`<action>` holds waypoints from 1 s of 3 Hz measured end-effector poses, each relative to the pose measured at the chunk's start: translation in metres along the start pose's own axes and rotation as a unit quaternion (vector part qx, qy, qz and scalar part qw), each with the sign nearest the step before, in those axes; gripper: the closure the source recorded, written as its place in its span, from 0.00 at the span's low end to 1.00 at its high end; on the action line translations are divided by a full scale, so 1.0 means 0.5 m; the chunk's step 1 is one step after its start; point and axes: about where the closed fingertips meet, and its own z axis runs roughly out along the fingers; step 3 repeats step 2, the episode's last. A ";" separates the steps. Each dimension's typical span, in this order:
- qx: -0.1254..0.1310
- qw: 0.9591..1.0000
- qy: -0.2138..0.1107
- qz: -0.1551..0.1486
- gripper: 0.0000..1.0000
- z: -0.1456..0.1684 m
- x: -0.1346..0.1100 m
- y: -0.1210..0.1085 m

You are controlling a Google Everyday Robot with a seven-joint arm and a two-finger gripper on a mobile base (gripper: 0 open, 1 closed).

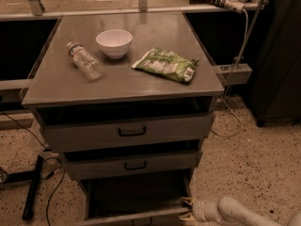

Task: Open bottom drawer

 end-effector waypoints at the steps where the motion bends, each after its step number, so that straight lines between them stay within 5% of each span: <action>1: 0.000 1.000 0.000 0.000 0.00 0.000 0.000 0.000; 3: 0.000 1.000 0.000 0.000 0.00 0.000 0.000 0.000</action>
Offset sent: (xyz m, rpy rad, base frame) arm 0.0000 0.0000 0.0000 0.0000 0.0000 0.0000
